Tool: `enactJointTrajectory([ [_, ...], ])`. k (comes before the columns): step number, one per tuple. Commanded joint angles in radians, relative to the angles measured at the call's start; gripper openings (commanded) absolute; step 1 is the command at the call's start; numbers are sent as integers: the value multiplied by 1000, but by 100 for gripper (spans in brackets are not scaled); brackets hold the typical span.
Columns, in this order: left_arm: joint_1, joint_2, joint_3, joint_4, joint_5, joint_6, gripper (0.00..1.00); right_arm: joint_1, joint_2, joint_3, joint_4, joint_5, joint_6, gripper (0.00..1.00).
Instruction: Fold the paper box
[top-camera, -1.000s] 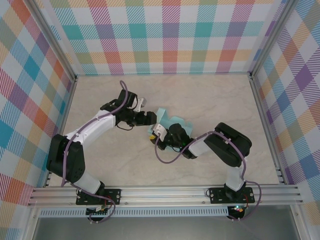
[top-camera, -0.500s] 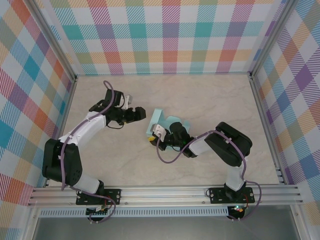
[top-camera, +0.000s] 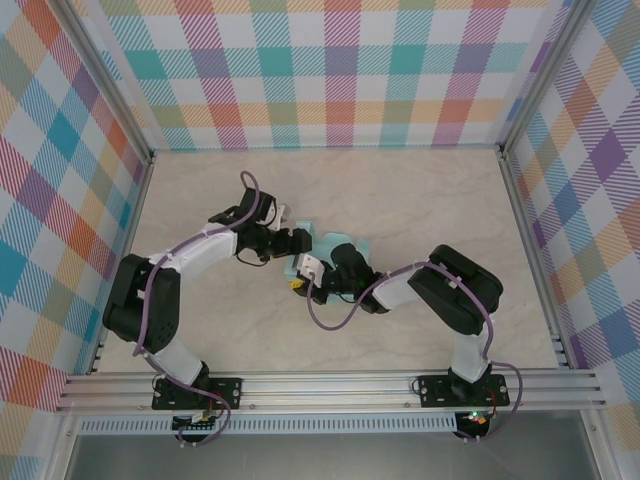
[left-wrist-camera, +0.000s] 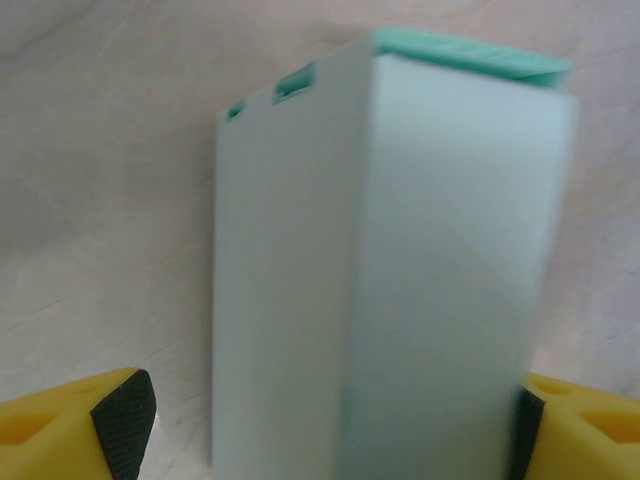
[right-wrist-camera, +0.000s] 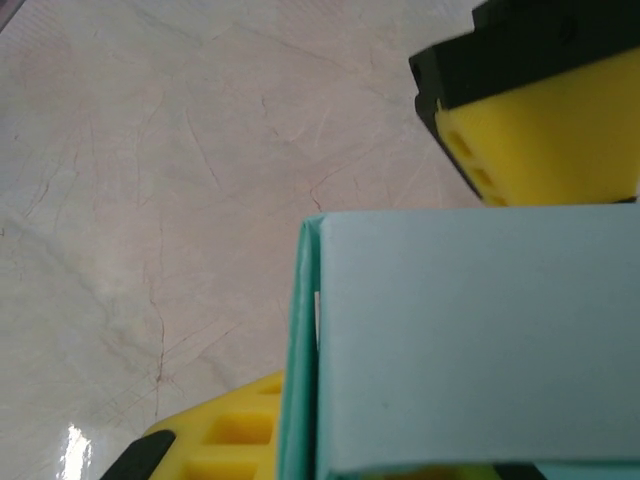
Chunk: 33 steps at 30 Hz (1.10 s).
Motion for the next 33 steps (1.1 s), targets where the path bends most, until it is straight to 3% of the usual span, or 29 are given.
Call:
enactJointTrajectory([
  [1,-20,16,40,-65,-56,18,82,8,-19,37,3,-22,-39,15],
  [8,-44,46,81,-107,-73,54,62,15,-9,57,-30,-1,-63,20],
  [16,-57,86,133,-165,-86,88,56,14,-34,40,-49,-9,-60,34],
  [28,-66,82,162,-220,-134,130,53,14,-92,-85,-37,32,-40,36],
  [33,-68,93,172,-225,-129,131,53,13,-74,-80,-33,29,-39,32],
])
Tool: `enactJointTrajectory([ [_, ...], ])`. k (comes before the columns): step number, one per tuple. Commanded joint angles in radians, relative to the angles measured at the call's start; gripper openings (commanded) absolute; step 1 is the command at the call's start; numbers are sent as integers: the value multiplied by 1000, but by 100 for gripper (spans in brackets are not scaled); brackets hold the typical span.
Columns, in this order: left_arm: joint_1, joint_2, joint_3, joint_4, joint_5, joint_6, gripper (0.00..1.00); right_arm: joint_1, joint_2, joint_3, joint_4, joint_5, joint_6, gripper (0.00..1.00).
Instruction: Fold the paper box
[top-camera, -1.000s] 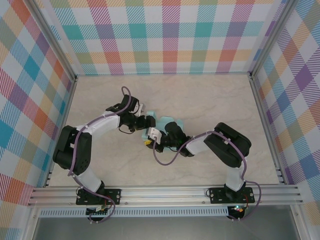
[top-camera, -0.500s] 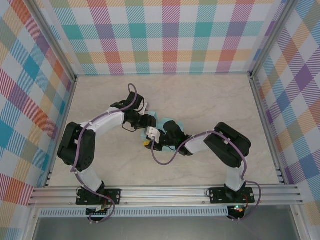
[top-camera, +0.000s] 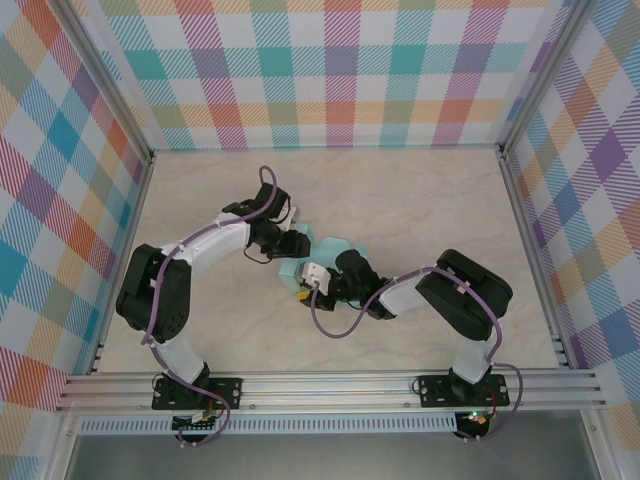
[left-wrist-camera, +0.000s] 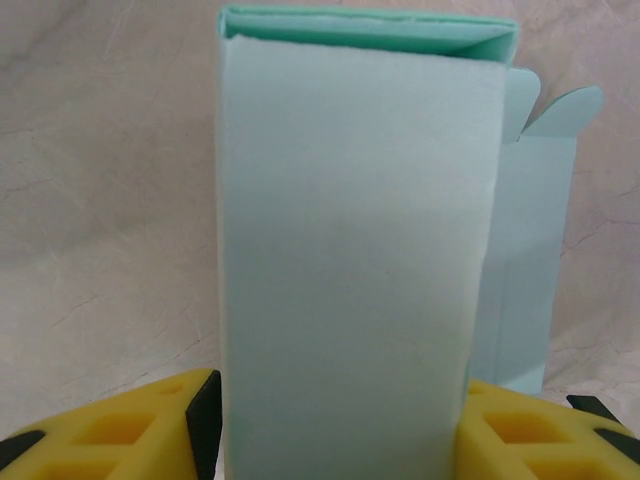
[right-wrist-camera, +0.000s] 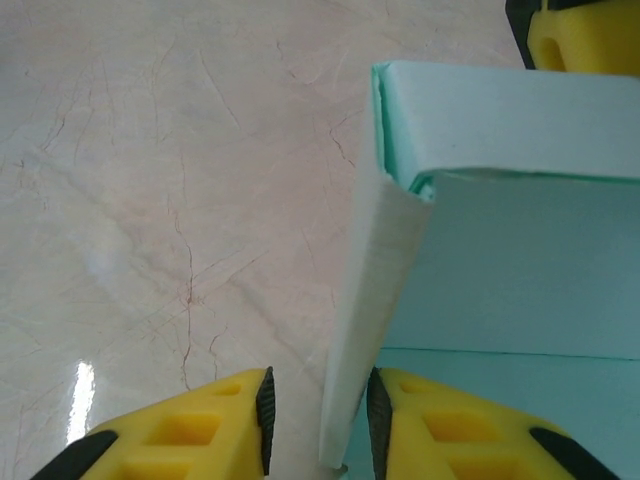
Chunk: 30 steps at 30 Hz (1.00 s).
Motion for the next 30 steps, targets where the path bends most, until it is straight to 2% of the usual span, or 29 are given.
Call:
enactJointTrajectory([
  [1,-9,14,28,-39,-3,16,53,4,-8,6,17,-7,7,31],
  [9,-12,17,29,-17,51,-4,56,12,65,79,57,4,-3,24],
  [12,-12,18,38,-29,64,-6,59,11,86,90,74,15,-15,14],
  [14,-12,12,41,-32,76,-5,63,12,96,90,92,17,-20,10],
  [17,-5,-1,53,-46,99,6,72,11,115,96,121,35,-12,9],
  [22,12,-51,62,-116,100,42,79,11,123,91,167,71,20,9],
  [30,14,-111,-16,-169,60,68,80,6,123,102,163,103,51,13],
])
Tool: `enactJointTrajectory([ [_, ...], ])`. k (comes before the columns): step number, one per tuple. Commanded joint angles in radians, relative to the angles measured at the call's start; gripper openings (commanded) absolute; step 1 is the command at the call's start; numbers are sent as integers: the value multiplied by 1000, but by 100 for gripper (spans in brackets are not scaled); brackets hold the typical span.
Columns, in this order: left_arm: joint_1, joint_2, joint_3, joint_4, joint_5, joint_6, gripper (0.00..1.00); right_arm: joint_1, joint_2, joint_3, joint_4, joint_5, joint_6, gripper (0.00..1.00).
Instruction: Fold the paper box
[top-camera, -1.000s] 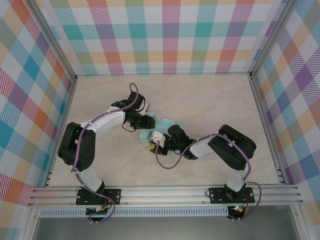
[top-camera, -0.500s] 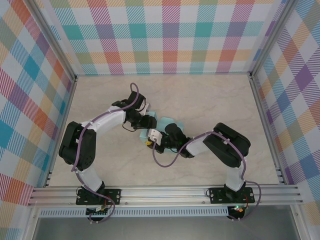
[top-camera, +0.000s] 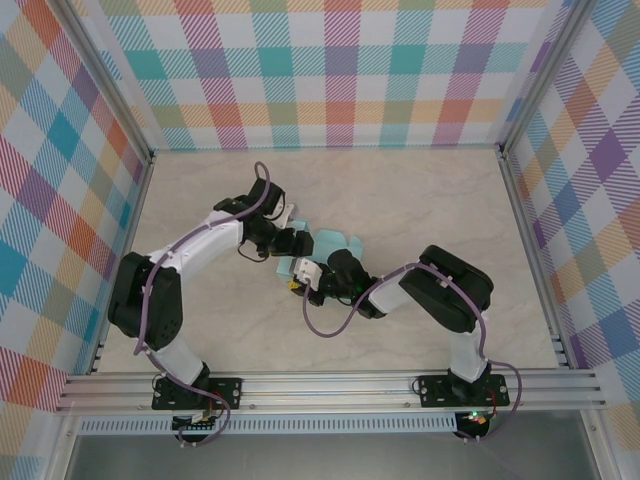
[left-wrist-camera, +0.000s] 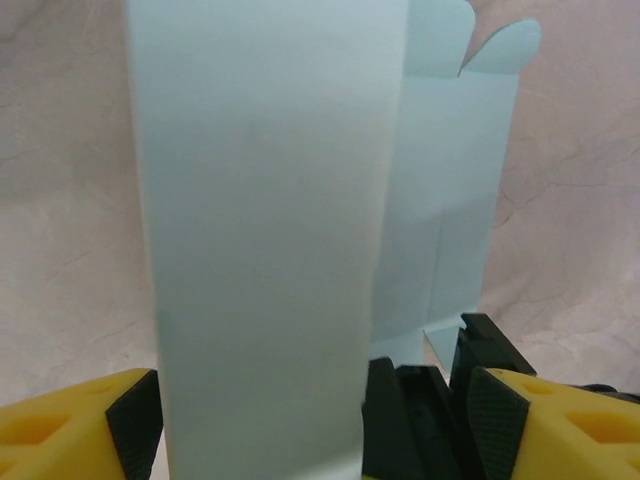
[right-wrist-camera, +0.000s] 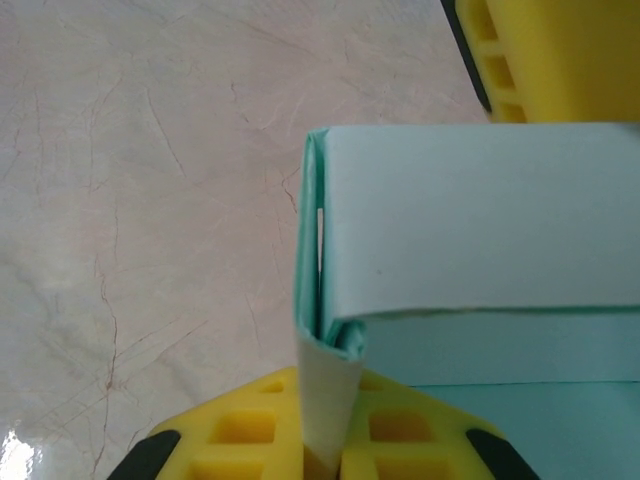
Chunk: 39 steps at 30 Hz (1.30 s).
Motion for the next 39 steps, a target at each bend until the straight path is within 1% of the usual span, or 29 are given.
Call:
enactJointTrajectory([
  [1,2,-42,-44,-73,-4,30,80,-10,14,33,26,32,42,14],
  [7,5,-19,-28,-52,-33,5,79,-13,-9,21,18,5,47,19],
  [10,9,14,1,-44,-33,2,79,-16,-26,17,12,-28,54,26],
  [14,15,47,38,-49,-28,5,78,-15,-54,16,-12,-53,47,30],
  [19,25,46,66,-60,-20,7,79,-23,-92,-4,-31,-50,31,36],
  [27,28,-3,64,-129,-9,34,83,-47,-210,-104,-71,-116,23,41],
  [32,28,-40,41,-172,-19,56,84,-83,-294,-208,-14,-145,48,41],
  [36,21,-69,18,-198,6,65,85,-104,-381,-262,-18,-91,32,42],
  [39,-6,-89,2,-232,-15,77,85,-133,-437,-290,-8,-59,32,42],
])
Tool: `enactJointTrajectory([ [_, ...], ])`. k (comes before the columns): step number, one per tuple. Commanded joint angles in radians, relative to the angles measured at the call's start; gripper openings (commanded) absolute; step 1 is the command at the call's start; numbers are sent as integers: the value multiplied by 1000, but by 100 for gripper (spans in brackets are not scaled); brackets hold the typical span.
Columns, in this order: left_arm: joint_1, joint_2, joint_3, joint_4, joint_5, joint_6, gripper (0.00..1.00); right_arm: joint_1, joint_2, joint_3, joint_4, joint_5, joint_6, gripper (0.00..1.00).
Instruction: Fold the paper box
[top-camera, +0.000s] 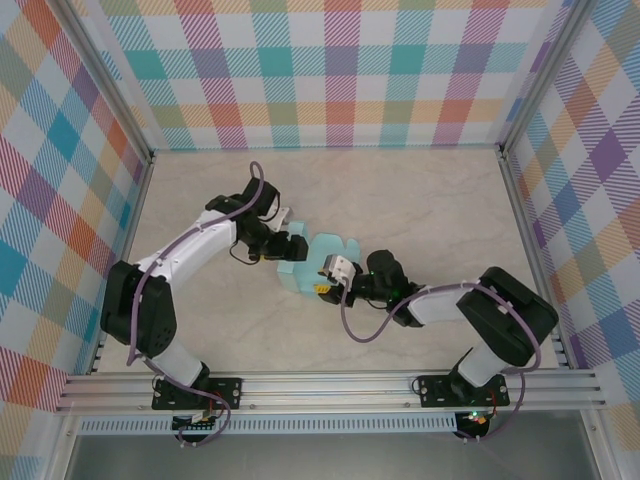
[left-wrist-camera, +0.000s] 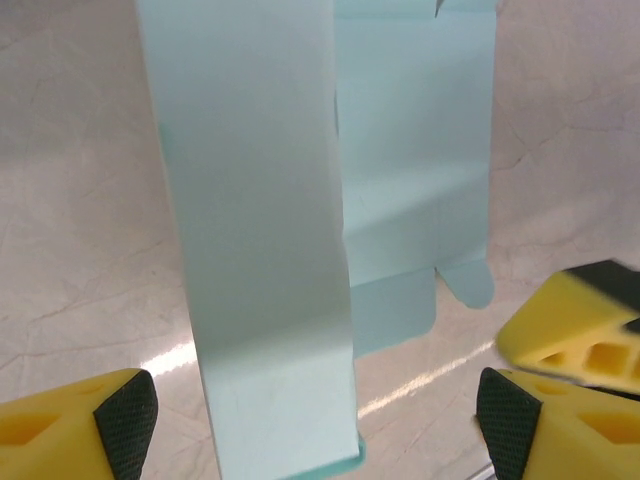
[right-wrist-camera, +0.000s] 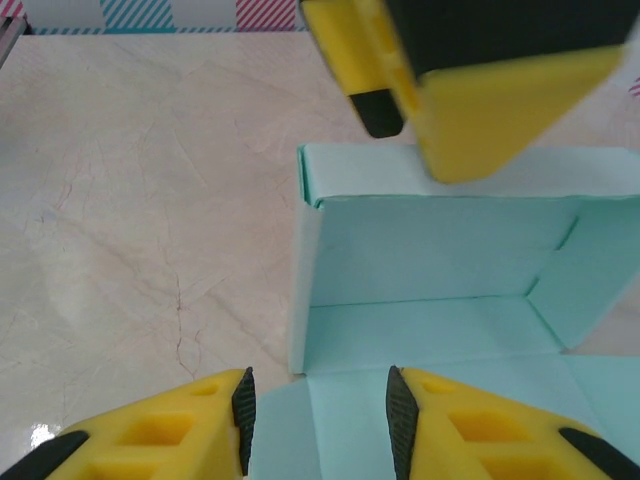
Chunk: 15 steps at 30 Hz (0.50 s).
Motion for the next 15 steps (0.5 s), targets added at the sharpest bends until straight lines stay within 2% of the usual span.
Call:
enactJointTrajectory([
  [1,-24,-45,-33,-80,-18,31,85,-28,-70,-30,46,33,-3,42],
  [6,-83,-51,-59,-89,-165,5,88,-82,-115,-66,111,121,-10,41],
  [11,-150,-12,-44,-75,-228,-59,89,-140,-127,-51,133,132,20,41],
  [15,-170,14,-39,-76,-303,-98,85,-152,-125,-35,127,126,18,41],
])
